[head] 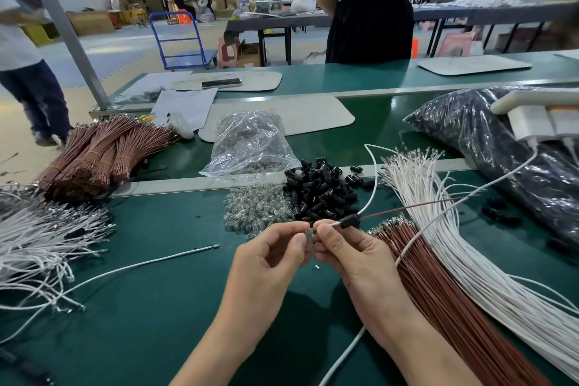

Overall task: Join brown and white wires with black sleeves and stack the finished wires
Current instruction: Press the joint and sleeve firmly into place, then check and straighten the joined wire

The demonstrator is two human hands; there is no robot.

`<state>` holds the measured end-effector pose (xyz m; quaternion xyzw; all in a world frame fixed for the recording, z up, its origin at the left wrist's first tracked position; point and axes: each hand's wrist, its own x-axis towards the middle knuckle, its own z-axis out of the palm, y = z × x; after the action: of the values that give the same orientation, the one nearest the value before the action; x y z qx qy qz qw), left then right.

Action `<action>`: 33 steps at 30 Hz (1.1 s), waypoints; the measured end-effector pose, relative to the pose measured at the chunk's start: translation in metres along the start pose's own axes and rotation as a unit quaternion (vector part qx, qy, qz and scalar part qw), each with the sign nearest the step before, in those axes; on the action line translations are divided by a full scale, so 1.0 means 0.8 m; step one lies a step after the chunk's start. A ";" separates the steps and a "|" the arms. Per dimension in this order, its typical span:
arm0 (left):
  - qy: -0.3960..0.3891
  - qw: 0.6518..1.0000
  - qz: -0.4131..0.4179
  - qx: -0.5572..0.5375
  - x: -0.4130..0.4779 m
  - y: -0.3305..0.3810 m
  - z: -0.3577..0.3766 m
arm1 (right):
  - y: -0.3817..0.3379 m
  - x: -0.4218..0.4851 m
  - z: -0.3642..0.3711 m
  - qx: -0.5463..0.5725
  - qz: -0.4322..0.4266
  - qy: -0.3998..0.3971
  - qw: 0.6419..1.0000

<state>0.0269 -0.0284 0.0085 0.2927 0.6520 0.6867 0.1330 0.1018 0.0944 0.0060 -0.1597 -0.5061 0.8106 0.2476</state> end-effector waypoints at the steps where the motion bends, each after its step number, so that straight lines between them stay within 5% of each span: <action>1: 0.000 1.000 0.001 0.005 0.000 0.000 0.000 | 0.000 0.000 0.000 0.000 0.000 0.001 1.000; 22: -0.006 1.000 0.010 0.010 0.004 -0.005 0.003 | 0.003 0.001 0.000 -0.048 -0.001 -0.010 0.999; 28: -0.001 0.953 0.172 0.250 0.001 -0.013 -0.005 | 0.002 0.003 -0.006 -0.003 0.052 -0.009 0.999; 33: 0.001 0.914 0.249 0.320 0.003 -0.017 -0.010 | 0.001 0.003 -0.005 0.018 0.081 -0.034 0.996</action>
<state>0.0174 -0.0322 -0.0041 0.4712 0.7431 0.4530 -0.1437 0.1017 0.0982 0.0038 -0.1679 -0.4845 0.8422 0.1666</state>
